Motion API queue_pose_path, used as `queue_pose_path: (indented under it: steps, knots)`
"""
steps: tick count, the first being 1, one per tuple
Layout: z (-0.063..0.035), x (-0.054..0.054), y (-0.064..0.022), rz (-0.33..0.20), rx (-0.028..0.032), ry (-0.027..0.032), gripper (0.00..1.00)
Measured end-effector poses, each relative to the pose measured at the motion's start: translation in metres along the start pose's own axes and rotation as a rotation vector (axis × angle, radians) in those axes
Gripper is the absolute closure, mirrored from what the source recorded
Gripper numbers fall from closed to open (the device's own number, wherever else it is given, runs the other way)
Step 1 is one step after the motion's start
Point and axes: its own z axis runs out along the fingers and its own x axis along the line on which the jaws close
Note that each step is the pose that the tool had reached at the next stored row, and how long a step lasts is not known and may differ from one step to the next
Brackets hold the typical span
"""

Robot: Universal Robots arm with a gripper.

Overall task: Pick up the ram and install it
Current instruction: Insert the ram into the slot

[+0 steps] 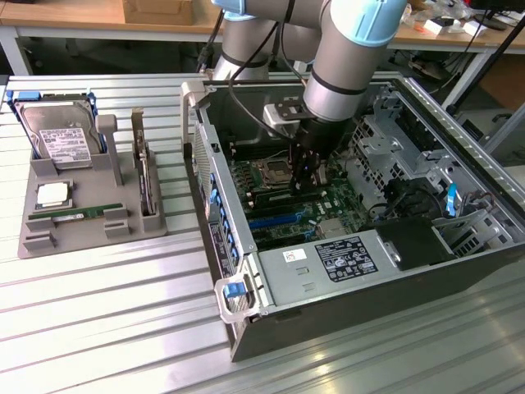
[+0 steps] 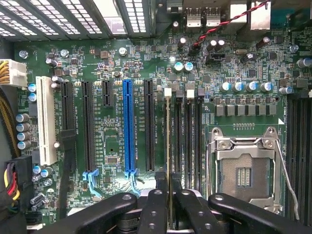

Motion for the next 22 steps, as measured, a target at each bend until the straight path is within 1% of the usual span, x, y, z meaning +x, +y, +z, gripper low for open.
queue_pose_path:
  steps: [3, 10, 14, 15, 16, 17, 18, 20, 22]
  knots:
    - [0.0008, -0.001, 0.0000, -0.017, 0.0002, 0.0003, 0.87]
    - [0.0054, -0.001, -0.0001, -0.020, 0.0001, 0.0005, 0.87]
    - [0.0056, -0.001, -0.0001, -0.021, 0.0001, 0.0003, 0.87]
    - [0.0056, -0.001, -0.0001, -0.021, 0.0001, 0.0004, 0.85]
    - [0.0056, -0.001, -0.0001, -0.021, 0.0001, 0.0004, 0.73]
    - [0.0056, -0.001, -0.0001, -0.021, 0.0001, 0.0004, 0.73]
    - [0.0054, -0.001, -0.0001, -0.021, 0.0002, 0.0003, 0.67]
    - [0.0014, -0.001, 0.0000, -0.021, 0.0002, 0.0004, 0.67]
    - [-0.0086, -0.001, 0.0002, -0.021, 0.0003, 0.0005, 0.67]
